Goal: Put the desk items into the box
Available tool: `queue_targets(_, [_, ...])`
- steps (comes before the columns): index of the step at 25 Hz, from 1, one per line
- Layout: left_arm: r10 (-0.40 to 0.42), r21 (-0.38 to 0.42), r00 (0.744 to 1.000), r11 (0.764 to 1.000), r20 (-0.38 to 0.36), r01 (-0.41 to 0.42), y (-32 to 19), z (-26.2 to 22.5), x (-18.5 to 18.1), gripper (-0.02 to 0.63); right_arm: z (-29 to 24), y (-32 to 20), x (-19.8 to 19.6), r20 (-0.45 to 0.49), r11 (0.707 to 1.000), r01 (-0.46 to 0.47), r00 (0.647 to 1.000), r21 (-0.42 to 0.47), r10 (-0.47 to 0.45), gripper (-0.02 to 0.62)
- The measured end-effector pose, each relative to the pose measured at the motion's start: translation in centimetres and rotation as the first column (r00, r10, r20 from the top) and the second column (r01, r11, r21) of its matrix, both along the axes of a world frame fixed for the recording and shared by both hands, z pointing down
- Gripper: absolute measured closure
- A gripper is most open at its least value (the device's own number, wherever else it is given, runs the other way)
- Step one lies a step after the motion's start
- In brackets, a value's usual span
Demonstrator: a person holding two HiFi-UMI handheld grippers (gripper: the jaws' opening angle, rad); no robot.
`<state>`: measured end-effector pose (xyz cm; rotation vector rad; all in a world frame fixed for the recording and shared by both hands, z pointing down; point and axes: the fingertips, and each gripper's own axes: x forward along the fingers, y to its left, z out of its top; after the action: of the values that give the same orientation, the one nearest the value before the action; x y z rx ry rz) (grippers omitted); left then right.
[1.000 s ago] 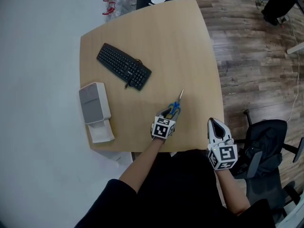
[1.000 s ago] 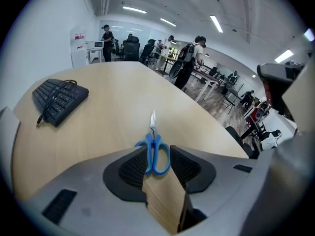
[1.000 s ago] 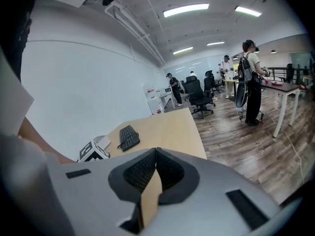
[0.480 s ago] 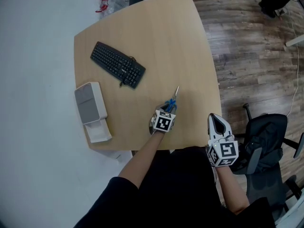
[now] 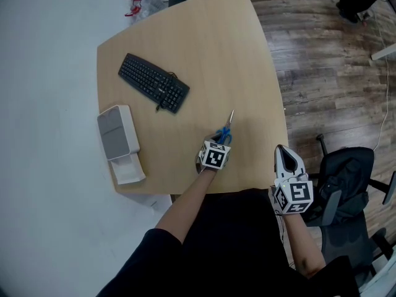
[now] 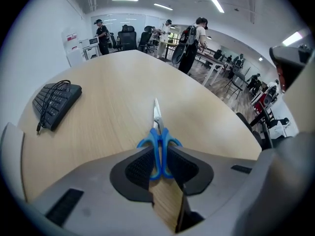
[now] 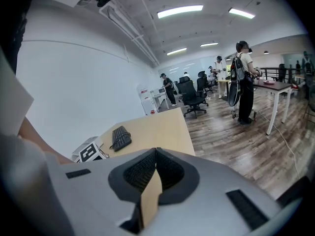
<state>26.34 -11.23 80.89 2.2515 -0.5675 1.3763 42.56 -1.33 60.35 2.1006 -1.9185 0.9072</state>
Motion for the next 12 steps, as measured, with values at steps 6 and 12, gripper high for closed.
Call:
queue_targets(6, [-0.001,0.009,0.997,1.0,-0.079,0.001,0.5,-2.1,0.4,0.52,-1.6,-0.3,-1.6,-0.031,0.999,0.047,0.998,0.022,-0.047,0.535])
queue_targets(12, [-0.034,0.051,0.988,0.998,-0.151,0.042,0.2,-4.8,-0.6,0.522,-3.0,-1.0,-3.6,-0.054,0.995,0.086,0.995,0.044,-0.083,0.535])
